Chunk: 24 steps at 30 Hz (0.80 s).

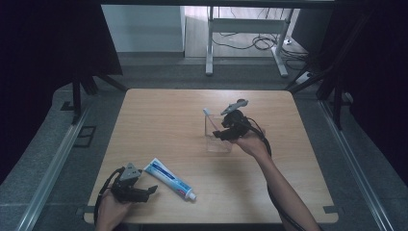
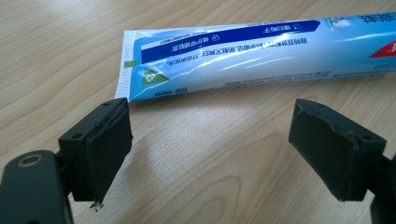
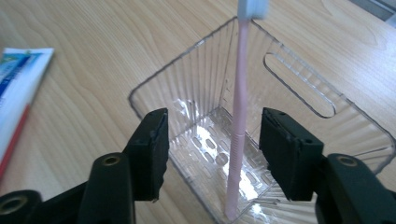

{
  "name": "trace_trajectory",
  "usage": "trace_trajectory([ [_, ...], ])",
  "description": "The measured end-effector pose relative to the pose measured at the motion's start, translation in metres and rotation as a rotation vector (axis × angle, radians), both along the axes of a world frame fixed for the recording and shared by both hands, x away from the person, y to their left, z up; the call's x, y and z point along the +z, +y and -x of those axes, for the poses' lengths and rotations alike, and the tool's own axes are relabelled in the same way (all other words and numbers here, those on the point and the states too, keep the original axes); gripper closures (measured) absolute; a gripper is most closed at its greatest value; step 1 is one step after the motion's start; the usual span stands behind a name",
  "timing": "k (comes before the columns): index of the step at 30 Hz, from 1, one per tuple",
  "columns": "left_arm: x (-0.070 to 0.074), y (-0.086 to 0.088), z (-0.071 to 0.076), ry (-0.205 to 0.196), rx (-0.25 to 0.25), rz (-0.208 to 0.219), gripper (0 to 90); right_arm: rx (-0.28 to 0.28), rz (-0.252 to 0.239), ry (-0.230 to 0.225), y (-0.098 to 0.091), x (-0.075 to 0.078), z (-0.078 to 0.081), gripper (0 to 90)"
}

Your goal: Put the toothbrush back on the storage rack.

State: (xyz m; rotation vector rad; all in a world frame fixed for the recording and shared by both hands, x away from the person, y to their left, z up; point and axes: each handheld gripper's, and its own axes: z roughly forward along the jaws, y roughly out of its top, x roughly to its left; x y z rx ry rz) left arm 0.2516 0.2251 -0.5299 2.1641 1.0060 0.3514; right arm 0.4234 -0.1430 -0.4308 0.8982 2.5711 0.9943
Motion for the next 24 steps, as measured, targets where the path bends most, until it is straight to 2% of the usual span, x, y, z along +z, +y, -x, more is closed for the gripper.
trace_trajectory([
  [4, 0.001, 0.0, 0.0, 0.001, 0.007, -0.004, 13.5, 0.009, -0.01, -0.008, -0.004, 0.004, 0.005, 36.5],
  [9, 0.002, 0.0, 0.0, 0.003, 0.028, -0.011, 13.5, 0.016, -0.045, -0.028, -0.015, 0.012, 0.014, 30.6],
  [11, 0.002, -0.001, 0.0, 0.008, 0.038, -0.009, 13.7, 0.013, -0.037, -0.025, -0.019, 0.014, 0.018, 29.1],
  [24, 0.003, -0.003, -0.001, 0.027, 0.054, -0.02, 15.5, -0.001, -0.051, -0.061, -0.043, 0.015, 0.044, 28.2],
])
